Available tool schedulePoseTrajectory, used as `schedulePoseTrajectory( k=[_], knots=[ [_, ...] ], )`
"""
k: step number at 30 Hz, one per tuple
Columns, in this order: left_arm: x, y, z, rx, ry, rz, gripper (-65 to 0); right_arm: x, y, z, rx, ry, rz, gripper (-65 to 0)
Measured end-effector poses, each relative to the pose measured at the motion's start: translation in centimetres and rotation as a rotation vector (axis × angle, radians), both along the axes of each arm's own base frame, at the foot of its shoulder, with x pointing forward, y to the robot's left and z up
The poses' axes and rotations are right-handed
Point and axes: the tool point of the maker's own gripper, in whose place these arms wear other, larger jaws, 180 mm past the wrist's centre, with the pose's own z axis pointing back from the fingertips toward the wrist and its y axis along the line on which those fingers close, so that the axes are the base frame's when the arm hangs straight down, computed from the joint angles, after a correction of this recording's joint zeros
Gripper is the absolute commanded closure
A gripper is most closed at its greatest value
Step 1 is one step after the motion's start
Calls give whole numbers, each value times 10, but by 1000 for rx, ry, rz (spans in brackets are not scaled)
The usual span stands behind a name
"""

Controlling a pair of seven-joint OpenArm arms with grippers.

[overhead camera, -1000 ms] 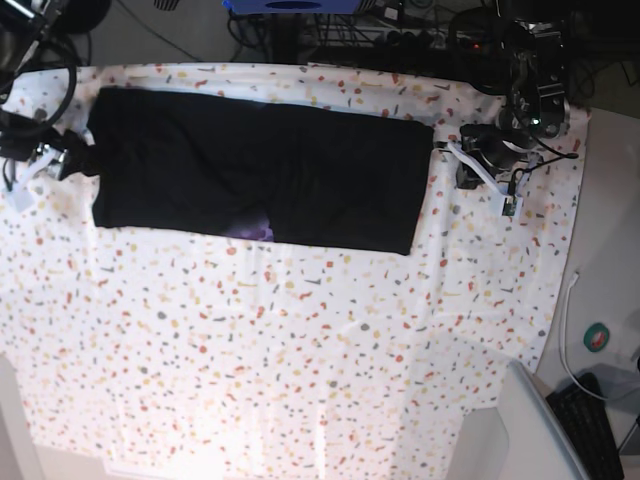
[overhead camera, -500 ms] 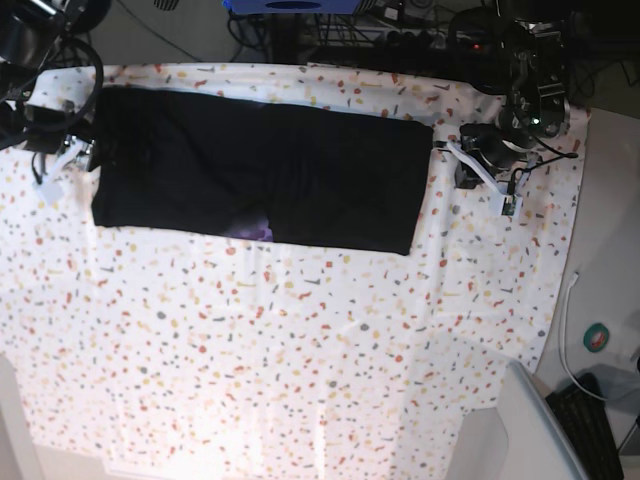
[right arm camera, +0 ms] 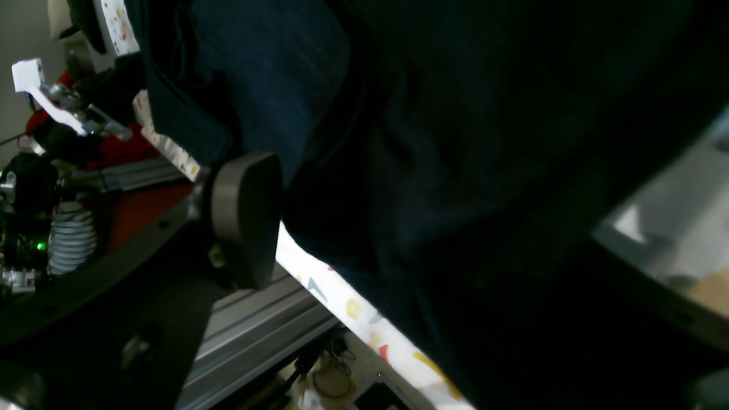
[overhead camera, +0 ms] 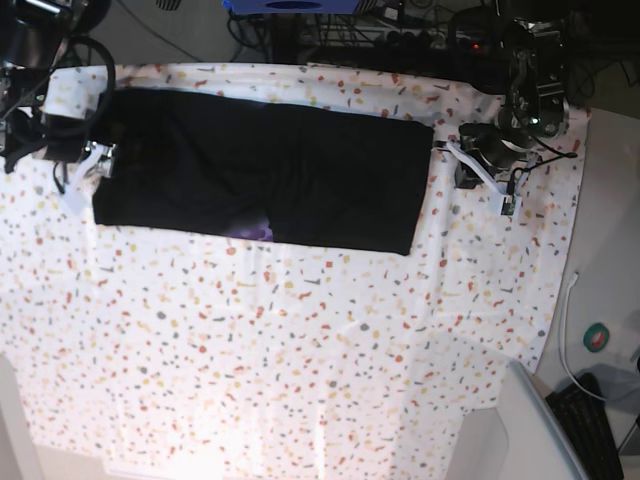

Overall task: Layout the t-shirt on the table in an organized manner, then fold the t-shirt properly
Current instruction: 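Grasp the strip's ends with both grippers and tug them flat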

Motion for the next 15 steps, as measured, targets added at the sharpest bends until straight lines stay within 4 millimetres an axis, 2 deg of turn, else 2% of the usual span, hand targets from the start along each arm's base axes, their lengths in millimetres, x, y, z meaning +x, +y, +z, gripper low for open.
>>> schedulePoseTrajectory(
  k=[2, 3, 7, 10, 15],
  knots=[
    [-1, 0, 0, -1, -1, 0, 0, -1, -5, -3, 16, 12, -29, -429],
    [-1, 0, 0, -2, -1, 0, 0, 0, -8, -4, 24, 15, -47, -402],
    [-3, -2, -1, -9, -3, 1, 0, 1, -20, -15, 22, 35, -109, -176],
    [-4, -14, -2, -7, 2, -43, 0, -2, -24, -18, 7, 53, -101, -8],
    [-4, -34, -5, -23, -3, -92, 0, 5, -35, -20, -74, 63, -47, 0]
  ],
)
